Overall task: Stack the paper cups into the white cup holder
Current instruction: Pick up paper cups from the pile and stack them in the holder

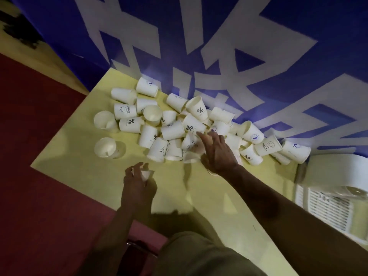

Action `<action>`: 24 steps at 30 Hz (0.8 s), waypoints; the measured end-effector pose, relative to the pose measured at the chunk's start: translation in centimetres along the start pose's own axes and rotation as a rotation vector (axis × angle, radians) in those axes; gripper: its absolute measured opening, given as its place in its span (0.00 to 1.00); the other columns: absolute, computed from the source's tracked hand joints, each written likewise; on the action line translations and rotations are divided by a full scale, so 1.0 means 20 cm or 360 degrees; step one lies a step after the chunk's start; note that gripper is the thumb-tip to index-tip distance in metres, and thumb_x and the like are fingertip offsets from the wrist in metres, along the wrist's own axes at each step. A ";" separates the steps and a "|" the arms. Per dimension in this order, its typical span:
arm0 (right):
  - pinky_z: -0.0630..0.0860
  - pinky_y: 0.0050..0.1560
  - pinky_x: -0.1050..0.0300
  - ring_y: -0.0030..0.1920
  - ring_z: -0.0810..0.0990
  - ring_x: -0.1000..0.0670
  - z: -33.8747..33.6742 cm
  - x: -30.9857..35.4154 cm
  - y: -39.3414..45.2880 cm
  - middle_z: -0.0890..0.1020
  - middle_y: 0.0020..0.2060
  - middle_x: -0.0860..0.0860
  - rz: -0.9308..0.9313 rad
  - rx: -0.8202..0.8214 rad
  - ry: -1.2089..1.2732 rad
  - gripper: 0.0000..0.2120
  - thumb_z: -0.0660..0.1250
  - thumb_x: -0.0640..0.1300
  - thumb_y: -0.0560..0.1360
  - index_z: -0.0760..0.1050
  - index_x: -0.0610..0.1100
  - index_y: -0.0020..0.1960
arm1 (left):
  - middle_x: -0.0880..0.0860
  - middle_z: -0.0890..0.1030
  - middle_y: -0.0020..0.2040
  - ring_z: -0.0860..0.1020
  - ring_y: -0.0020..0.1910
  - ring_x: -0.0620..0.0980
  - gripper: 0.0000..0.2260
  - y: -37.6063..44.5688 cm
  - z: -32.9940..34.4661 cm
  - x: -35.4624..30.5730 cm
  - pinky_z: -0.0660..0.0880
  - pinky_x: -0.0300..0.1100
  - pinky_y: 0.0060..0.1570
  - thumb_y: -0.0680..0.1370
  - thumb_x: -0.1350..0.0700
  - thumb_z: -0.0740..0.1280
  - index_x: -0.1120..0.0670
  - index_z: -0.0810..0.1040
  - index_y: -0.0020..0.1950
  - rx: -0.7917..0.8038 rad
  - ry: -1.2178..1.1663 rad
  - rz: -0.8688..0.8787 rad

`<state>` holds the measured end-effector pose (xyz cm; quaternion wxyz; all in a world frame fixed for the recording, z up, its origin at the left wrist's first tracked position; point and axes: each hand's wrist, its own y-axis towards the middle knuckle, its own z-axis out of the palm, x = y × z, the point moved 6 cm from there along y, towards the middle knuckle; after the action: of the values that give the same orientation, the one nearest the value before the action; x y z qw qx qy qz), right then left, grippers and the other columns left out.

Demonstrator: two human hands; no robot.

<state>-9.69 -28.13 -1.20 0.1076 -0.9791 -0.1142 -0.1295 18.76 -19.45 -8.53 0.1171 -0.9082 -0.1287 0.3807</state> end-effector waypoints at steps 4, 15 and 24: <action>0.76 0.59 0.43 0.63 0.69 0.38 0.09 0.08 0.15 0.67 0.67 0.38 0.0049 0.0138 -0.0265 0.40 0.69 0.46 0.77 0.51 0.58 0.82 | 0.45 0.71 0.63 0.73 0.61 0.51 0.27 -0.13 0.02 -0.01 0.76 0.48 0.54 0.75 0.53 0.72 0.47 0.66 0.72 0.0059 -0.0089 0.0193; 0.74 0.53 0.44 0.55 0.74 0.40 0.08 0.03 0.02 0.76 0.59 0.40 0.0083 0.0046 -0.0082 0.36 0.67 0.47 0.76 0.56 0.49 0.80 | 0.44 0.68 0.65 0.75 0.58 0.47 0.27 -0.11 0.16 -0.11 0.79 0.48 0.55 0.76 0.52 0.72 0.41 0.67 0.73 0.0336 -0.0032 0.0302; 0.80 0.50 0.46 0.55 0.79 0.42 -0.23 -0.22 -0.69 0.74 0.63 0.45 0.0225 -0.0462 0.0415 0.35 0.69 0.37 0.70 0.62 0.42 0.76 | 0.47 0.71 0.65 0.70 0.63 0.48 0.27 -0.04 0.26 -0.49 0.72 0.47 0.64 0.75 0.50 0.73 0.46 0.69 0.72 0.0511 0.0124 0.0640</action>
<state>-18.25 -17.05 4.45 -0.0119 -0.9649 -0.0106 -0.2623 8.23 -21.31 -5.45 0.1866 -0.8992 0.1213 0.3766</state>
